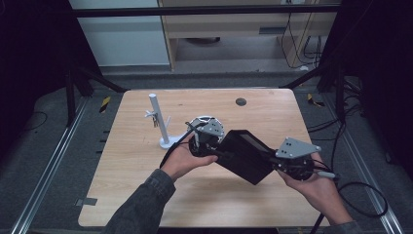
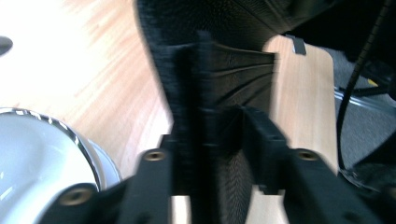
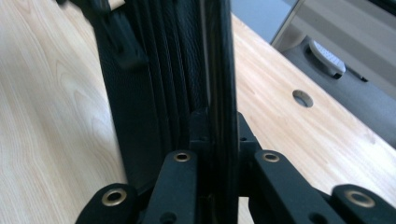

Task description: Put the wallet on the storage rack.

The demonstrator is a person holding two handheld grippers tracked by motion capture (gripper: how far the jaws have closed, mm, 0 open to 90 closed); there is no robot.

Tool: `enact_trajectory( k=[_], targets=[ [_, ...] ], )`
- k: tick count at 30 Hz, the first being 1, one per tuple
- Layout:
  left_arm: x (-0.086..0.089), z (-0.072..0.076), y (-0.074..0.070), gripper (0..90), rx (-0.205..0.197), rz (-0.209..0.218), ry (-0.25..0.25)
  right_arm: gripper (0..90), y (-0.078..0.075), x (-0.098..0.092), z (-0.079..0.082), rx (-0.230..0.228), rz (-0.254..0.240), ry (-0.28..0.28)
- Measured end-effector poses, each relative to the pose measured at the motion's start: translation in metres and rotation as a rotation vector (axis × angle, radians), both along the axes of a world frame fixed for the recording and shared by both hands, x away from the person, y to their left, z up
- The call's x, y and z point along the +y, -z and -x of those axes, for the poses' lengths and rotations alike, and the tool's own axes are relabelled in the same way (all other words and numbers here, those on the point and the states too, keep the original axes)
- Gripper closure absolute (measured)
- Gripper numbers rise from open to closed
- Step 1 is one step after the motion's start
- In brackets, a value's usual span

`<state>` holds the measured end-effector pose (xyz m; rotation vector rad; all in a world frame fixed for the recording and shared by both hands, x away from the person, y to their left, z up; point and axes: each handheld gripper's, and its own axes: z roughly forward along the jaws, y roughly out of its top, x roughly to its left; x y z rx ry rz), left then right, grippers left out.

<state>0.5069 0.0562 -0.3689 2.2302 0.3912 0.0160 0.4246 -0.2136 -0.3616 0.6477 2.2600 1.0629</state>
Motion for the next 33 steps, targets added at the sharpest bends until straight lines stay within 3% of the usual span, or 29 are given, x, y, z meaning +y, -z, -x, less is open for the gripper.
enact_trajectory(
  k=[1, 5, 10, 13, 16, 20, 22, 27, 33],
  targets=[
    [0.000, 0.001, -0.003, 78.8, 0.001, -0.005, -0.005, 82.0, 0.003, 0.000, 0.000, -0.003, 0.008, 0.003],
    [-0.002, 0.004, -0.015, 80.0, -0.019, -0.073, -0.016, 78.7, 0.016, 0.000, -0.002, 0.015, -0.018, 0.008],
    [-0.001, 0.001, -0.038, 80.2, -0.076, -0.138, -0.077, 48.2, 0.042, 0.009, 0.000, 0.089, -0.069, -0.007],
    [0.004, -0.003, -0.049, 80.2, -0.083, -0.152, -0.112, 34.9, 0.066, 0.014, 0.003, 0.124, -0.114, 0.001],
    [0.009, -0.006, -0.060, 80.2, -0.092, -0.177, -0.138, 22.5, 0.089, 0.014, 0.001, 0.126, -0.149, 0.064],
    [0.015, -0.008, -0.070, 80.2, -0.090, -0.199, -0.162, 16.0, 0.114, 0.007, -0.013, 0.164, -0.208, 0.224],
    [0.016, -0.009, -0.072, 80.2, -0.090, -0.203, -0.167, 11.3, 0.117, 0.004, -0.019, 0.181, -0.180, 0.290],
    [0.020, -0.017, -0.085, 80.2, -0.077, -0.200, -0.214, 8.8, 0.129, -0.011, -0.028, 0.236, -0.167, 0.433],
    [0.024, -0.023, -0.097, 80.2, -0.083, -0.201, -0.245, 8.9, 0.141, -0.021, -0.031, 0.292, -0.166, 0.504]
  ],
)
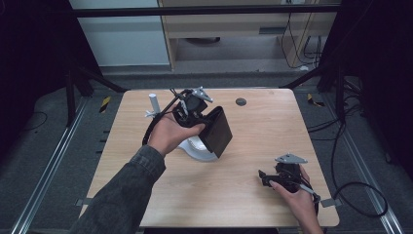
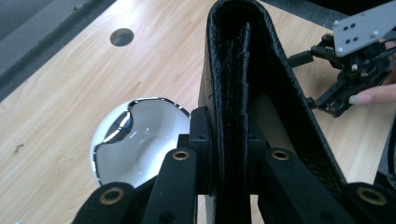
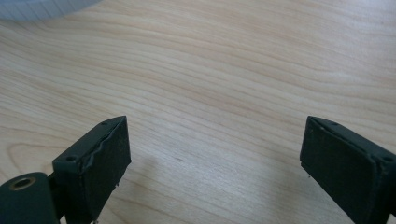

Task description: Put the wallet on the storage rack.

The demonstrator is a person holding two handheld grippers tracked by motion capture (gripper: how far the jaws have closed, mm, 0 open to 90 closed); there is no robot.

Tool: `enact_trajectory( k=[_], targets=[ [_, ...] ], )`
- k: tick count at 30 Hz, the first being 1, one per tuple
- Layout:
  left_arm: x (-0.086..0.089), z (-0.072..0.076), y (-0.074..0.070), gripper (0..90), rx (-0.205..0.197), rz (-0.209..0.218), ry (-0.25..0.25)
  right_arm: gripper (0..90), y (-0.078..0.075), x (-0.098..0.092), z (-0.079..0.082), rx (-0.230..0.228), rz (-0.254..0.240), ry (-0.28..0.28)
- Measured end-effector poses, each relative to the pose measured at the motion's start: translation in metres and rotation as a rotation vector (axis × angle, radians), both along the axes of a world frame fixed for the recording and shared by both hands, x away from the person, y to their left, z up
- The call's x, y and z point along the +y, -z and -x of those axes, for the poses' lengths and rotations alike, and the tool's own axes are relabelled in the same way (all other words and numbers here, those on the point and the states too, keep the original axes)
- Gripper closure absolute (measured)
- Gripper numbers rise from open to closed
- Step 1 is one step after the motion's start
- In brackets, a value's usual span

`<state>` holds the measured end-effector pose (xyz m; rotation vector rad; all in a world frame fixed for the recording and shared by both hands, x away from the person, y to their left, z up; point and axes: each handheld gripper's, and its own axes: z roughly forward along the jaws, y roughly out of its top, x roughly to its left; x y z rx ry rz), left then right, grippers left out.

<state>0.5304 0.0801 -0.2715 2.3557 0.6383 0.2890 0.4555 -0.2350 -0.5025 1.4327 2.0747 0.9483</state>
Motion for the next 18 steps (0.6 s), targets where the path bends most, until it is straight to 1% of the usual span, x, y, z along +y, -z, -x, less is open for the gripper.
enact_trajectory(
  k=[4, 7, 11, 16, 18],
  targets=[
    [0.003, -0.004, -0.005, 80.2, -0.005, 0.006, -0.024, 8.4, 0.006, -0.003, -0.003, 0.027, 0.013, 0.019],
    [0.006, -0.006, -0.007, 80.1, -0.010, 0.010, -0.037, 7.4, 0.009, -0.003, -0.004, 0.016, 0.028, 0.021],
    [0.009, -0.007, -0.011, 80.1, -0.021, 0.015, -0.053, 5.9, 0.010, -0.003, -0.004, 0.004, 0.030, 0.026],
    [0.017, -0.009, -0.018, 80.2, -0.039, 0.018, -0.075, 5.8, 0.010, -0.003, -0.004, 0.005, 0.030, 0.024],
    [0.019, -0.010, -0.019, 80.2, -0.040, 0.020, -0.083, 5.7, 0.010, -0.003, -0.004, 0.005, 0.030, 0.024]
  ],
)
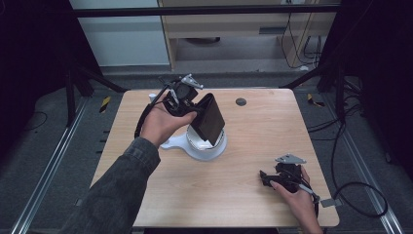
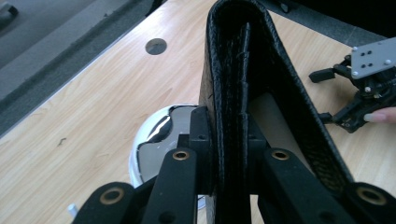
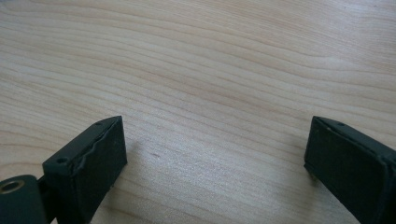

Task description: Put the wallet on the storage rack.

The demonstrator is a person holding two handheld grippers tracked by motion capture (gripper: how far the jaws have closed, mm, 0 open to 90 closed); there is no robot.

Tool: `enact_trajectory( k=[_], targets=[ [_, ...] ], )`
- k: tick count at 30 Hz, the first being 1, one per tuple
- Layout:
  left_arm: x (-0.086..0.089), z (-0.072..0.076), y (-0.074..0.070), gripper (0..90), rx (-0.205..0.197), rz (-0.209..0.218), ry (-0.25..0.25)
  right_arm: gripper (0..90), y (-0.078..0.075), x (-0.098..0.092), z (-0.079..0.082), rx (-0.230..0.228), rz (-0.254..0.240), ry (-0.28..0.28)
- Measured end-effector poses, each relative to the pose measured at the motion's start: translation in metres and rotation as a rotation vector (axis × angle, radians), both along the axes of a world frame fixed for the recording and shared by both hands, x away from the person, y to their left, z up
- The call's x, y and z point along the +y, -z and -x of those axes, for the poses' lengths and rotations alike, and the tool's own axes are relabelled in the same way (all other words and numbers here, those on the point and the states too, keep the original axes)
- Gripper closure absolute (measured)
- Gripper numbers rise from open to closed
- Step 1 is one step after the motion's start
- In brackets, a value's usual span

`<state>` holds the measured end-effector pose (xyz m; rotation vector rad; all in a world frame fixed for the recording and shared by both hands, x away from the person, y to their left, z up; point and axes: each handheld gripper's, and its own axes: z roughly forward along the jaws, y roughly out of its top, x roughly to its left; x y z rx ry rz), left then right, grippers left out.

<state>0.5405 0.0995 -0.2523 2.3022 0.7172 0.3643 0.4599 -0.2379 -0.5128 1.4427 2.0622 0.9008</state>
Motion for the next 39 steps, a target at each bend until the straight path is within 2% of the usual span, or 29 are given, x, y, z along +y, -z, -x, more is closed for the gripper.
enact_trajectory(
  k=[2, 5, 12, 17, 19, 21, 22, 25, 26, 27, 29, 34, 39],
  targets=[
    [0.002, -0.001, 0.000, 80.2, 0.003, -0.003, -0.004, 5.7, 0.000, 0.000, 0.000, 0.000, 0.000, 0.000],
    [0.003, -0.002, 0.004, 80.2, -0.004, -0.032, -0.011, 5.7, 0.000, 0.000, 0.000, 0.000, 0.000, 0.000],
    [0.005, -0.009, 0.012, 80.2, -0.008, -0.034, -0.022, 5.7, 0.000, 0.000, 0.002, 0.001, 0.000, 0.002],
    [0.005, -0.014, 0.027, 80.2, -0.006, -0.044, -0.026, 5.7, 0.000, 0.000, 0.004, 0.001, 0.001, 0.001],
    [0.005, -0.015, 0.035, 80.1, -0.011, -0.055, -0.034, 5.7, 0.000, 0.000, 0.005, 0.000, 0.002, 0.002],
    [0.007, -0.018, 0.046, 80.1, 0.003, -0.064, -0.035, 5.7, 0.000, 0.000, 0.006, 0.003, 0.001, 0.005],
    [0.007, -0.018, 0.046, 80.1, 0.003, -0.064, -0.035, 5.7, 0.000, 0.000, 0.006, 0.003, 0.001, 0.005],
    [0.007, -0.022, 0.061, 80.1, 0.023, -0.054, -0.034, 5.7, 0.000, 0.000, 0.006, 0.002, 0.000, 0.006],
    [0.007, -0.022, 0.061, 80.1, 0.023, -0.054, -0.034, 5.7, 0.000, 0.000, 0.006, 0.002, 0.000, 0.006],
    [0.007, -0.023, 0.064, 80.1, 0.031, -0.036, -0.039, 5.7, 0.000, 0.000, 0.006, 0.002, 0.000, 0.006],
    [0.008, -0.025, 0.065, 80.1, 0.040, -0.017, -0.041, 5.7, 0.000, 0.000, 0.006, 0.002, 0.000, 0.006],
    [0.008, -0.029, 0.066, 80.0, 0.055, -0.020, -0.042, 5.7, 0.000, 0.000, 0.006, 0.001, 0.001, 0.005],
    [0.006, -0.039, 0.071, 79.6, 0.085, -0.001, -0.050, 5.7, 0.000, 0.001, 0.007, 0.001, 0.000, 0.004]
  ],
)
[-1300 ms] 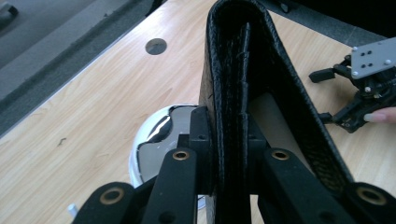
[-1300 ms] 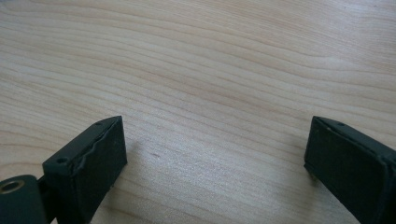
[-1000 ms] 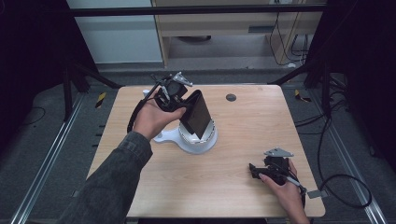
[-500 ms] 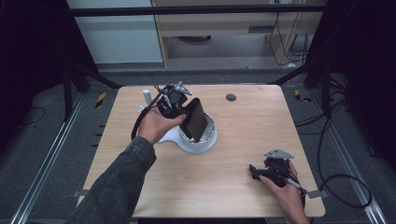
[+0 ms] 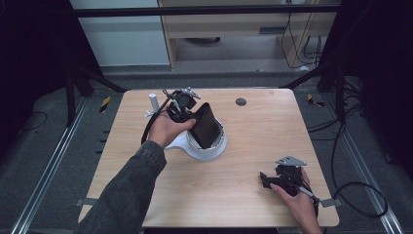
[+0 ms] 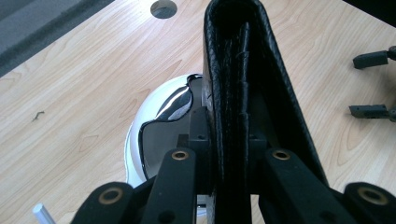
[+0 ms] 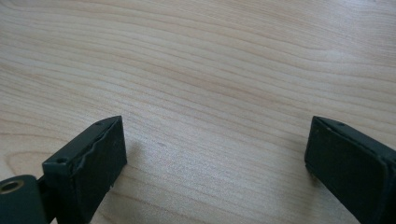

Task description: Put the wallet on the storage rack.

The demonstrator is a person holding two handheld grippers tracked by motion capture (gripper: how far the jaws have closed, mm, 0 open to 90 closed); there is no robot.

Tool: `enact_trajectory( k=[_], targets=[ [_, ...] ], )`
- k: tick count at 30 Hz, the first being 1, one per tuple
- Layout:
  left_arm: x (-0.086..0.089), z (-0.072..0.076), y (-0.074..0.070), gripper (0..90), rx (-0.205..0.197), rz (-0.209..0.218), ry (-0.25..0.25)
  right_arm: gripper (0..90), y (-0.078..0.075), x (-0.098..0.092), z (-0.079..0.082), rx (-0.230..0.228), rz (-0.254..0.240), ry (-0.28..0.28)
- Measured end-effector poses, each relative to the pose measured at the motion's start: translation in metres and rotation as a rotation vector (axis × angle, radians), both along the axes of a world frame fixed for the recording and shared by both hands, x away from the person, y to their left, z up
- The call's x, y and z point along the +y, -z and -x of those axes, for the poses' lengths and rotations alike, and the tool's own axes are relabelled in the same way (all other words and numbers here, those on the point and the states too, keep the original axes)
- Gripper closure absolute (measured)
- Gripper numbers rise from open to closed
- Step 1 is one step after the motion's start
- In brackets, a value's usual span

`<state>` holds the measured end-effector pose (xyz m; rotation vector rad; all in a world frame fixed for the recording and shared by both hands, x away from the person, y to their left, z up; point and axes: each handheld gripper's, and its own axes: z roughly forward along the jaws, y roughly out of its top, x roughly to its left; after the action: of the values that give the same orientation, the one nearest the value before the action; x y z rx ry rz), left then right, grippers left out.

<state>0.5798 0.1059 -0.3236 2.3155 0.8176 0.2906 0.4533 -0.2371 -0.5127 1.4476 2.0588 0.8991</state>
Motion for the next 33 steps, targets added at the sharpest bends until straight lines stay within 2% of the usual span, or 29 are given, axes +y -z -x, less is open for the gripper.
enact_trajectory(
  k=[4, 7, 11, 14, 16, 17, 24, 28, 33],
  targets=[
    [0.001, -0.004, 0.002, 79.4, 0.015, 0.007, -0.013, 5.7, 0.000, 0.000, 0.000, 0.000, 0.001, 0.001],
    [0.001, -0.008, 0.001, 79.1, 0.021, -0.003, -0.012, 5.7, 0.000, 0.000, 0.000, 0.000, 0.001, 0.001],
    [0.001, -0.011, 0.001, 78.2, 0.019, 0.005, -0.022, 5.7, 0.000, 0.000, 0.000, -0.002, 0.003, -0.001],
    [0.001, -0.008, -0.002, 73.8, -0.013, 0.007, -0.032, 5.7, 0.000, 0.000, 0.001, -0.001, 0.003, -0.002],
    [0.005, -0.005, -0.008, 66.2, -0.065, 0.019, -0.054, 5.7, 0.000, 0.000, 0.001, -0.001, 0.003, -0.001],
    [0.005, -0.005, -0.008, 65.1, -0.065, 0.019, -0.054, 5.7, 0.000, 0.000, 0.001, -0.001, 0.003, -0.001],
    [0.020, 0.014, -0.024, 57.7, -0.168, 0.037, -0.068, 5.7, 0.000, 0.000, 0.000, -0.002, 0.003, -0.001],
    [0.027, 0.025, -0.030, 53.0, -0.205, 0.044, -0.063, 5.7, 0.000, 0.000, 0.001, -0.002, 0.003, -0.001],
    [0.033, 0.036, -0.033, 49.0, -0.222, 0.044, -0.055, 5.7, 0.000, 0.000, 0.001, -0.002, 0.003, -0.001]
  ],
)
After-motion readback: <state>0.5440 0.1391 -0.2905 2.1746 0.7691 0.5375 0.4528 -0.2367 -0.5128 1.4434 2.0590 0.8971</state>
